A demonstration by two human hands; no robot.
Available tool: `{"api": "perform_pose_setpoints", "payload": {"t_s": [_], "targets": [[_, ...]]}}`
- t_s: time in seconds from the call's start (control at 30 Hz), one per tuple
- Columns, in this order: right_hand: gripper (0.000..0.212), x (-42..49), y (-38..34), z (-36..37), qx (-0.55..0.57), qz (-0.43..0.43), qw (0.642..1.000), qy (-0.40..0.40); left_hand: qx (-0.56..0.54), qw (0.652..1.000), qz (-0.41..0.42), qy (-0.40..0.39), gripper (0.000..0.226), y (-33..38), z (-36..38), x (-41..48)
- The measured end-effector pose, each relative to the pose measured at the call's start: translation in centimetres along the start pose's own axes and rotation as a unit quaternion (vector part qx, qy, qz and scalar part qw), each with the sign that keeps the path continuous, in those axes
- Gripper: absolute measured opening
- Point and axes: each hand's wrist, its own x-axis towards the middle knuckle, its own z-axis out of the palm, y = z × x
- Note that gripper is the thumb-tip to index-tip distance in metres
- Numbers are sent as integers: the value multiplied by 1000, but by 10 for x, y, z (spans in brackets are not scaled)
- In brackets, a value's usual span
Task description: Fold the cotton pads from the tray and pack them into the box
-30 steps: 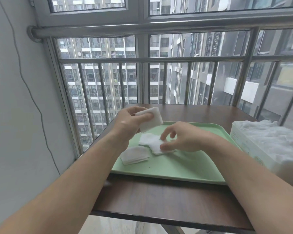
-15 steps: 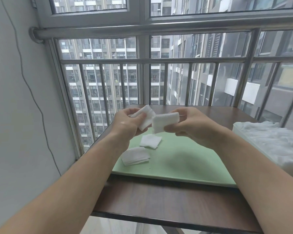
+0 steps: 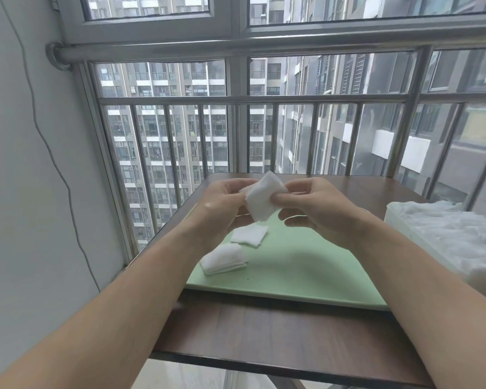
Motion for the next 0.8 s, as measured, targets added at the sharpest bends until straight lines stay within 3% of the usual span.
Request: {"api": "perform_pose_setpoints", "payload": {"t_s": [0.23, 0.33, 0.43, 0.53, 0.67, 0.8], "targets": [[24, 0, -1, 1, 20, 34, 998, 40, -50, 999, -20, -7, 37, 4, 1, 0], [24, -3, -2, 4, 6, 39, 998, 48, -10, 999, 3, -39, 45, 3, 1, -2], [35, -4, -1, 8, -106, 28, 990, 89, 35, 999, 19, 3, 38, -1, 0, -2], [29, 0, 3, 7, -297, 0, 945, 140, 62, 994, 17, 92, 23, -2, -5, 2], [10, 4, -1, 16, -405, 4, 914, 34, 7, 983, 13, 182, 16, 1, -15, 5], [38, 16, 1, 39, -534, 51, 842, -45, -11, 973, 22, 228, 18, 0, -20, 8]]}}
